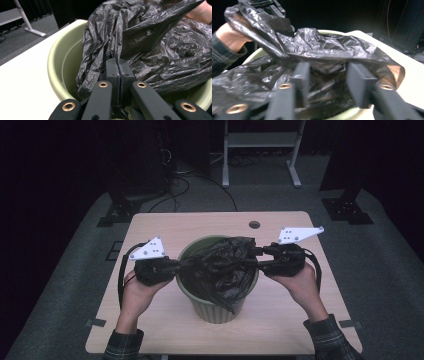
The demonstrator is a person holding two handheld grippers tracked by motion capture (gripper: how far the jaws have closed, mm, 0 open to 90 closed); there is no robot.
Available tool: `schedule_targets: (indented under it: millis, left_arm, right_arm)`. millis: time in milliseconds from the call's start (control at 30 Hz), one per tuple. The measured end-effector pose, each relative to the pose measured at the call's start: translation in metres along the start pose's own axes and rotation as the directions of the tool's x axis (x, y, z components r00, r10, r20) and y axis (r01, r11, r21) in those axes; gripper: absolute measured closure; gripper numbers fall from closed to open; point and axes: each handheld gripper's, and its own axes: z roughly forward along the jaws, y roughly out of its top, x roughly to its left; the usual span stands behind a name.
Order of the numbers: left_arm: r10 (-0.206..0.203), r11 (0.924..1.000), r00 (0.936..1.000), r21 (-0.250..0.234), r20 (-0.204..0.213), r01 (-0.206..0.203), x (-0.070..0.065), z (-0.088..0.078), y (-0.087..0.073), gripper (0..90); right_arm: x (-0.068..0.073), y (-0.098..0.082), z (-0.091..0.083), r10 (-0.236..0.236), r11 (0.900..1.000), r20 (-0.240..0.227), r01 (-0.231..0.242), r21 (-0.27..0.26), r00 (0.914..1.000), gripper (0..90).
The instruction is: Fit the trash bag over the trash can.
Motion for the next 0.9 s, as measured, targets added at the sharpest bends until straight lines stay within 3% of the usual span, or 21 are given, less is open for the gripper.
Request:
schedule_targets:
  millis: [100,133,233,367,567,700,900]
  left_arm:
    - [0.002,1.0000,1.0000,0.000,0.007,-0.002,-0.001,0.001,-0.001,88.2]
    - [0.001,1.0000,0.9999,0.001,0.014,-0.001,-0.002,0.001,-0.001,85.0]
    - [0.000,1.0000,0.9999,-0.005,0.015,0.000,-0.004,0.001,0.002,62.5]
    - [0.008,0.9990,0.9995,-0.044,0.030,-0.007,-0.007,-0.006,0.014,38.9]
    - [0.053,0.9956,0.9966,-0.081,0.063,-0.048,-0.015,-0.011,0.046,33.6]
    - [0.077,0.9959,0.9919,-0.056,0.101,-0.071,-0.023,0.005,0.066,31.7]
    - [0.068,0.9969,0.9850,-0.049,0.159,-0.061,-0.030,0.033,0.084,31.8]
  right_arm:
    - [0.000,0.000,0.004,-0.011,1.000,-0.007,0.011,0.006,0.9999,89.3]
    - [0.000,-0.001,0.006,-0.018,1.000,-0.004,0.018,0.008,0.9998,90.0]
    - [0.002,-0.001,0.006,-0.033,0.999,-0.009,0.034,0.018,0.9994,90.0]
    - [0.002,-0.001,0.006,-0.038,0.999,-0.007,0.038,0.025,0.9992,90.0]
    - [0.002,-0.002,0.010,-0.044,0.998,-0.013,0.044,0.034,0.9990,90.0]
    - [0.003,-0.001,0.014,-0.045,0.998,-0.019,0.045,0.032,0.9988,90.0]
    - [0.003,-0.001,0.017,-0.042,0.998,-0.021,0.043,0.039,0.9989,90.0]
